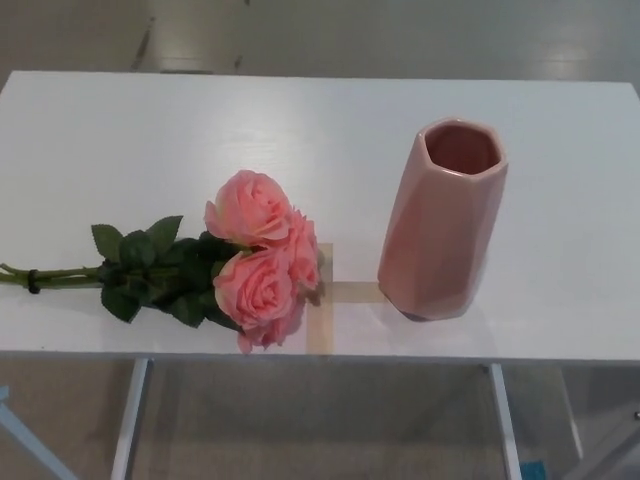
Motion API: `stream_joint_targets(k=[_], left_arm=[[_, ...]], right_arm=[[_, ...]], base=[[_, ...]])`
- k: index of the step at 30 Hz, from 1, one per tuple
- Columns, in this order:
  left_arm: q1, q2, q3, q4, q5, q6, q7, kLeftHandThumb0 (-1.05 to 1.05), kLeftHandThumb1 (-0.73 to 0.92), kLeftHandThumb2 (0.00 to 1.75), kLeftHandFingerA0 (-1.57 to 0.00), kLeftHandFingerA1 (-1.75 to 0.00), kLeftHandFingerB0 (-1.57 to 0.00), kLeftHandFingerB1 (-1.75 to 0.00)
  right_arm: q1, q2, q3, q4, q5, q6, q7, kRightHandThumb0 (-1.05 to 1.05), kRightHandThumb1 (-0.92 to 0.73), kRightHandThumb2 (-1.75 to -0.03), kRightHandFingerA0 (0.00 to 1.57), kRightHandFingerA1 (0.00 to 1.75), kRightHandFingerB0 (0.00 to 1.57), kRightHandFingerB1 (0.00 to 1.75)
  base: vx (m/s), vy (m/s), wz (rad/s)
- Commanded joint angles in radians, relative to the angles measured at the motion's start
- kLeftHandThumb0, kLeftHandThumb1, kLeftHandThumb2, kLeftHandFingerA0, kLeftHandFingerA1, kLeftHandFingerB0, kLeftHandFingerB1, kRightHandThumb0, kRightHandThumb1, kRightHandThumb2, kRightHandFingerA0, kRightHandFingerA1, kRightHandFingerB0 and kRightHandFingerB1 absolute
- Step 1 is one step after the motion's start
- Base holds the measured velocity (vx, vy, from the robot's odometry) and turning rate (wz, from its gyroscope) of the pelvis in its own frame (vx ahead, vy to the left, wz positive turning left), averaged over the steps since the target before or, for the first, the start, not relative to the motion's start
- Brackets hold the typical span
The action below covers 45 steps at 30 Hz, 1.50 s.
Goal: Use the left hand to pick up the rose and then lift and insert it into the pink vase.
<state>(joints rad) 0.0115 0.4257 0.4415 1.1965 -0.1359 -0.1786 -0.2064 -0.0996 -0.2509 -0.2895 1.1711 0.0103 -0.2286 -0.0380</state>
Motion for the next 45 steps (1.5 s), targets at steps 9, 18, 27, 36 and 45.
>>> stream_joint_targets(k=[9, 18, 27, 36, 45], left_arm=[[0.006, 0.018, -0.017, 0.021, -0.008, -0.060, -0.043, -0.34, 0.49, 0.55, -0.66, -0.46, -0.32, -0.32], [0.192, 0.080, -0.084, -0.288, -0.016, -0.223, -0.239, -0.28, 0.31, 0.86, -0.01, -0.49, 0.00, -0.46], [0.431, 0.081, -0.027, -0.655, -0.123, -0.238, -0.326, -0.51, 0.36, 0.69, -0.06, -0.26, -0.07, -0.25], [0.722, 0.134, 0.146, -1.233, -0.329, -0.228, -0.481, -0.60, 0.38, 0.72, 0.00, -0.13, 0.00, -0.06], [0.781, 0.112, 0.255, -1.527, -0.371, -0.238, -0.442, -0.63, 0.39, 0.75, 0.00, -0.17, 0.00, -0.08]], right_arm=[[-0.002, 0.001, -0.003, 0.023, 0.022, -0.052, -0.017, -0.23, -0.66, -0.59, 0.60, 0.50, 0.57, 0.47], [-0.012, 0.008, 0.007, 0.026, 0.014, -0.053, -0.031, -0.23, -0.66, -0.59, 0.60, 0.50, 0.58, 0.48], [-0.007, 0.002, 0.017, 0.026, 0.008, -0.055, -0.034, -0.22, -0.66, -0.59, 0.61, 0.50, 0.58, 0.48], [-0.015, -0.005, 0.020, 0.032, 0.010, -0.057, -0.023, -0.22, -0.66, -0.59, 0.61, 0.50, 0.58, 0.48], [-0.015, 0.000, 0.022, 0.031, 0.012, -0.051, -0.027, -0.22, -0.66, -0.59, 0.61, 0.50, 0.58, 0.48]], base=[[0.00, 0.000, 0.00], [0.00, 0.000, 0.00], [0.00, 0.000, 0.00], [0.00, 0.000, 0.00], [0.00, 0.000, 0.00]])
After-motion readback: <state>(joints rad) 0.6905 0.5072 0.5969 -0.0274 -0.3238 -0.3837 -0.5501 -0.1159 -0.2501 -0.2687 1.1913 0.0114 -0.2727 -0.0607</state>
